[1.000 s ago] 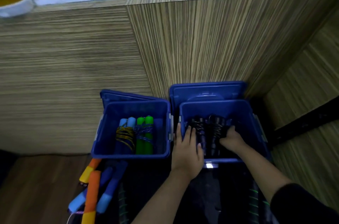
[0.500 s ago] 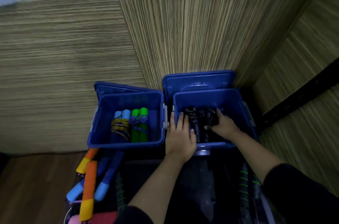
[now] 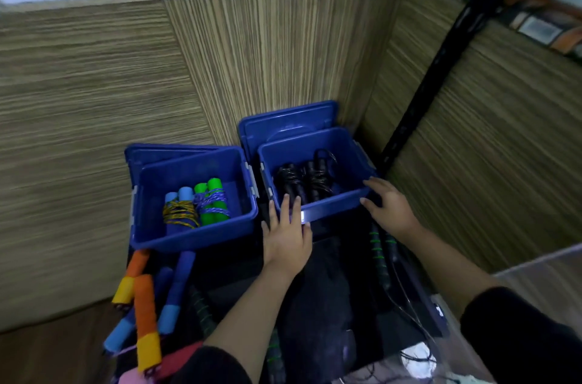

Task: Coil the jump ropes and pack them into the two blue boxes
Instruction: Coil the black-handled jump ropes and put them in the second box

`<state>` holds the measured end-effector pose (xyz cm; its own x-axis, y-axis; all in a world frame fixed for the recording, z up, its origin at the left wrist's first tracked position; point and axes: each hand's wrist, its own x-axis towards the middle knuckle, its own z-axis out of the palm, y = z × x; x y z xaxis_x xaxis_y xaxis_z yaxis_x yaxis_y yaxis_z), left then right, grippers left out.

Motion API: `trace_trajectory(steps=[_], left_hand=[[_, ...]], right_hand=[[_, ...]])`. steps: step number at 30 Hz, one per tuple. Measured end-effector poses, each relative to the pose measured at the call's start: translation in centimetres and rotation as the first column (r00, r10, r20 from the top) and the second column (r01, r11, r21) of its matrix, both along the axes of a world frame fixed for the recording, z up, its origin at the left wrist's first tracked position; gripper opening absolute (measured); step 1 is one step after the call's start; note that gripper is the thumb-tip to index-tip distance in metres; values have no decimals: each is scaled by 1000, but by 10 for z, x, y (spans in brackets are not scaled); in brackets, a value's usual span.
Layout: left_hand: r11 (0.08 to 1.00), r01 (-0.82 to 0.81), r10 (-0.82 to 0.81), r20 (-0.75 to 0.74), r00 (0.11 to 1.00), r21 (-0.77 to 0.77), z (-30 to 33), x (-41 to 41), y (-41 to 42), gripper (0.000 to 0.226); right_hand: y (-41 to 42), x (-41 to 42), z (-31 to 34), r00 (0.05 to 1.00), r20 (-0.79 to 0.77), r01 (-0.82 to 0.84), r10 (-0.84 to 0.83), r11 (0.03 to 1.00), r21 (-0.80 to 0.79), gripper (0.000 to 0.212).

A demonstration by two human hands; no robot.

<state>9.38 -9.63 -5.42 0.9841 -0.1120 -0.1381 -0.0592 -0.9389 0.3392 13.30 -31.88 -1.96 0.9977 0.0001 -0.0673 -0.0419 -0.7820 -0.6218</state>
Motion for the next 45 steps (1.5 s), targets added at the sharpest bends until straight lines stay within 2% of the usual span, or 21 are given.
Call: trace_trajectory(steps=[9, 12, 21, 27, 32, 40, 45], left_hand=[[995, 79, -83, -64, 995, -61, -12, -43, -21, 63], [992, 79, -93, -144, 985, -98, -13, -52, -41, 63], [967, 19, -102, -316, 943, -254, -34, -46, -116, 63], [969, -11, -84, -369, 926, -248, -46, -34, -160, 62], [969, -111, 12, -405, 914, -222, -54, -31, -173, 64], [855, -382, 243, -381, 892, -350, -60, -54, -154, 60], [684, -569, 417, -396, 818, -455, -67, -64, -124, 56]], right_hand=[[-27, -94, -20, 971, -186, 139, -151, 987, -74, 48], [-35, -104, -28, 957, -236, 152, -168, 985, -83, 48], [-62, -80, -52, 923, -363, 119, -125, 992, -37, 52], [-77, -64, -66, 907, -421, 54, -29, 997, 47, 51], [-78, -54, -76, 912, -406, 91, -47, 992, 89, 42], [-64, -62, -85, 938, -333, 143, -94, 982, 125, 49], [-53, -73, -91, 911, -397, -21, 109, 975, 219, 55]])
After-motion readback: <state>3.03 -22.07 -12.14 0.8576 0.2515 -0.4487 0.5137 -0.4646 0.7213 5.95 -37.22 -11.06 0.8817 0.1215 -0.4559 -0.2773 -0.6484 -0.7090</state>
